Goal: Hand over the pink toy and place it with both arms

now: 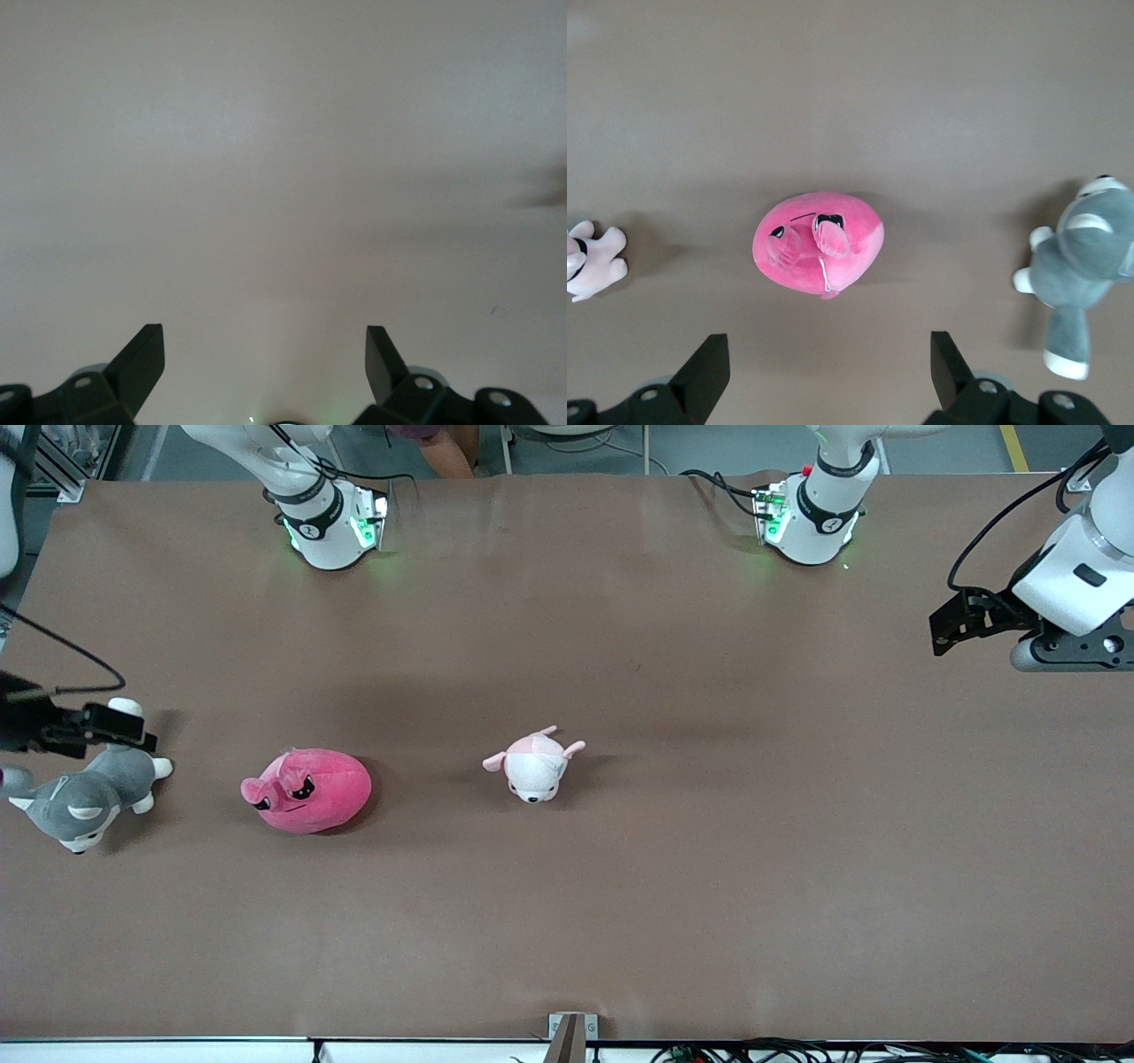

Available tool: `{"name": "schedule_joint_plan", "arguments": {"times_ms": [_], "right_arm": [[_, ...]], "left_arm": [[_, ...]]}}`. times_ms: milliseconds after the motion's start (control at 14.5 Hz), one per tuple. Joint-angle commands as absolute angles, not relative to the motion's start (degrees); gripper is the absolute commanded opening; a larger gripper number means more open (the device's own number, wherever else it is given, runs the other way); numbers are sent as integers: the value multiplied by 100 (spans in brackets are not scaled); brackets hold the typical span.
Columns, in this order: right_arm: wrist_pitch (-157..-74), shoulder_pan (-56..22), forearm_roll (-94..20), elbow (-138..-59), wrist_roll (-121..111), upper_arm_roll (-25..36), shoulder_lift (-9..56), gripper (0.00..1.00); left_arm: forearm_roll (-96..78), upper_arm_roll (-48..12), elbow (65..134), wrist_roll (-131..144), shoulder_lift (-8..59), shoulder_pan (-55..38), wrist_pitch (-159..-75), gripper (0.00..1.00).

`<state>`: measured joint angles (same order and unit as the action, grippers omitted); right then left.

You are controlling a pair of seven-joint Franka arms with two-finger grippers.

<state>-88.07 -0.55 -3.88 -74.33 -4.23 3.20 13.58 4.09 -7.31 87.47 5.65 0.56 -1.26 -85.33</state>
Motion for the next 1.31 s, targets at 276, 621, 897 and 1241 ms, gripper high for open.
{"name": "schedule_joint_plan", "arguments": {"times_ms": [276, 621, 897, 1241], "right_arm": [[-9017, 158, -167, -8428, -316, 343, 194, 100], [-9219, 44, 167, -8569, -299, 308, 176, 100], [-9561, 26, 176, -9051, -299, 308, -131, 100], [-9738, 18, 185, -9378, -299, 290, -343, 100]], "left_arm": [[352, -738, 8807, 571, -70, -53, -8561, 100], [413, -756, 8842, 510, -96, -44, -8561, 100], [413, -712, 8728, 422, -141, -44, -8394, 100], [352, -721, 8587, 255, -70, -44, -8297, 100]]}}
